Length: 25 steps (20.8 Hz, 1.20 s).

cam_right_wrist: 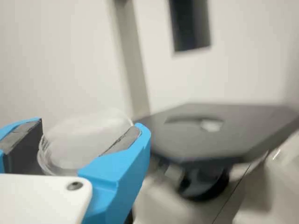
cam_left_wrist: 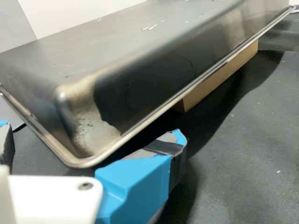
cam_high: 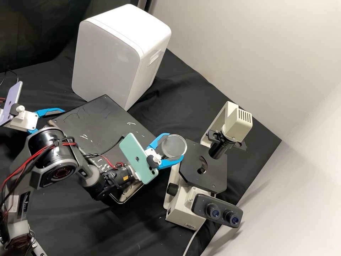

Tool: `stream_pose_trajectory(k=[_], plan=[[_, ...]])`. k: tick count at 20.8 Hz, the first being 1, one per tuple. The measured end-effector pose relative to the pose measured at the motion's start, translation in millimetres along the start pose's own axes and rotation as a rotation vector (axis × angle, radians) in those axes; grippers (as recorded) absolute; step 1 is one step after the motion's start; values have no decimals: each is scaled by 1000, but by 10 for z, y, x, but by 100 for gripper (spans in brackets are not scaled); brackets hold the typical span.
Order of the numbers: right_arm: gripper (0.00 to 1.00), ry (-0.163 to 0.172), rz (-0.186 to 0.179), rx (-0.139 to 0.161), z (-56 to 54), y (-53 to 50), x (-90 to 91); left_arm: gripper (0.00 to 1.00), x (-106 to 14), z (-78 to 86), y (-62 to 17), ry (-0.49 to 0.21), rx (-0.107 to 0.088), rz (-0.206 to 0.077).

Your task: Place the petri dish on the bench

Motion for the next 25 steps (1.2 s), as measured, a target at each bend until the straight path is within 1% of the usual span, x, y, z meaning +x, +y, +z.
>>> stream_pose_trajectory(k=[1, 2, 3, 4, 6, 10, 13, 17, 19, 22, 25], plan=[[0, -50, -37, 1, 50, -59, -29, 100, 0, -2, 0, 2, -1, 0], [0, -92, -71, 9, 93, -114, -58, 100, 0, -5, 0, 6, -2, 0], [0, -105, -71, 13, 108, -121, -88, 100, 0, -10, 0, 11, -4, 0], [0, -103, -68, 16, 92, -122, -107, 100, 0, -12, 0, 13, -5, 0], [0, -87, -66, 19, 21, -135, -154, 100, 0, -12, 0, 13, -5, 0], [0, -61, -107, 16, -73, -253, -234, 100, 0, -12, 0, 13, -5, 0], [0, -42, -134, 12, -129, -327, -240, 100, 0, -12, 0, 13, -5, 0], [0, -36, -142, 11, -144, -350, -241, 100, 0, -12, 0, 13, -5, 0], [0, -37, -144, 14, -136, -371, -274, 100, 0, -12, 0, 13, -4, 0], [0, -29, -154, 15, -127, -414, -332, 100, 0, -9, 0, 13, -4, 0], [0, -16, -155, 16, -134, -430, -354, 100, 0, -9, 0, 13, -4, 0]])
